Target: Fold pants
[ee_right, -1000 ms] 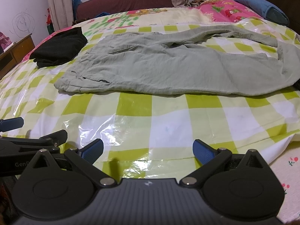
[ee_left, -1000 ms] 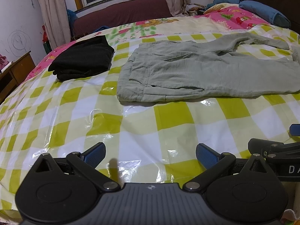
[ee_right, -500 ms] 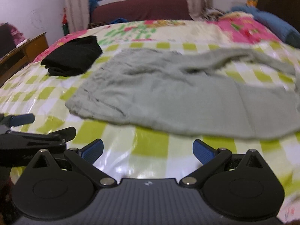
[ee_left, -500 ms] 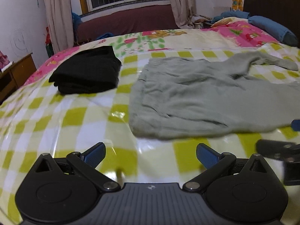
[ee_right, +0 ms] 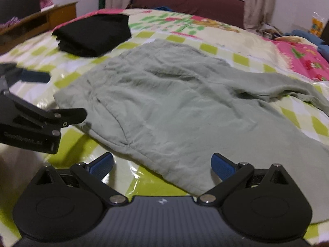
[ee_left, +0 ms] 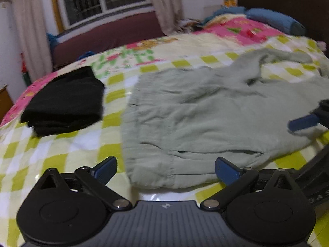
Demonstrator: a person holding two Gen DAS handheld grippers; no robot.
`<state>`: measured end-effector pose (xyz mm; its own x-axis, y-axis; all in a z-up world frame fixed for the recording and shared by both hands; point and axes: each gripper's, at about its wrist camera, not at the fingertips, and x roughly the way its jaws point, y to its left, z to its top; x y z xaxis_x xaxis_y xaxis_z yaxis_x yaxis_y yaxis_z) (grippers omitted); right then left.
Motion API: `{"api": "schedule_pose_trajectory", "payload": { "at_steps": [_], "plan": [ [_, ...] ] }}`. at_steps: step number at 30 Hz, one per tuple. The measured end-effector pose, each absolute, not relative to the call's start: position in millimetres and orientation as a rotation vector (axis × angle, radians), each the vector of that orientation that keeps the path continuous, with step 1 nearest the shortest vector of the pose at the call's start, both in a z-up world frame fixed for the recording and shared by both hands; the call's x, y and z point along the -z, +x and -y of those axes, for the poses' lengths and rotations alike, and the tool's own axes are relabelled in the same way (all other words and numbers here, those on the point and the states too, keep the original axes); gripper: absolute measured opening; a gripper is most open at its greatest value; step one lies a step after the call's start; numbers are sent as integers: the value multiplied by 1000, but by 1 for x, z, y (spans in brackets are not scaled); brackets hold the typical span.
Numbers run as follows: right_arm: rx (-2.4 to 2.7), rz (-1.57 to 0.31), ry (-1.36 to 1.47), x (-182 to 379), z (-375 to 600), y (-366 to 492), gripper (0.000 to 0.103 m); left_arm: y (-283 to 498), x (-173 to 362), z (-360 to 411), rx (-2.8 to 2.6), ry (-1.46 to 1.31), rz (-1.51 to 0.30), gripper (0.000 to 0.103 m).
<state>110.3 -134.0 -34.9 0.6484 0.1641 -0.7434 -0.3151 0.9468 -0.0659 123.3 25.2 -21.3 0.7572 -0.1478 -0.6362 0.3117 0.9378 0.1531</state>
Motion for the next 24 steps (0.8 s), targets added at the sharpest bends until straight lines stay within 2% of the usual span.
{"api": "schedule_pose_trajectory", "payload": {
  "at_steps": [1, 2, 4, 6, 7, 11, 14, 20, 24],
  "plan": [
    [-281, -823, -193, 36, 134, 111, 98, 126, 25, -24, 252, 264, -685, 101],
    [-290, -823, -184, 37, 135, 112, 95, 130, 29, -23, 254, 269, -709, 93],
    [-301, -818, -179, 36, 137, 113, 92, 132, 33, -26, 267, 249, -734, 89],
    [-314, -811, -188, 36, 137, 115, 83, 132, 32, -29, 278, 226, -739, 79],
    [-321, -808, -194, 36, 137, 116, 81, 132, 31, -30, 274, 224, -744, 68],
    [-343, -812, -196, 35, 129, 117, 53, 131, 28, -36, 288, 225, -758, 56],
    [-369, -809, -204, 33, 120, 111, 32, 128, 26, -45, 293, 201, -765, 53],
    [-427, -821, -203, 28, 102, 95, 24, 109, 19, -68, 278, 170, -790, 51],
    [-520, -835, -203, 24, 82, 76, 23, 84, 10, -90, 234, 192, -807, 50]
  ]
}}
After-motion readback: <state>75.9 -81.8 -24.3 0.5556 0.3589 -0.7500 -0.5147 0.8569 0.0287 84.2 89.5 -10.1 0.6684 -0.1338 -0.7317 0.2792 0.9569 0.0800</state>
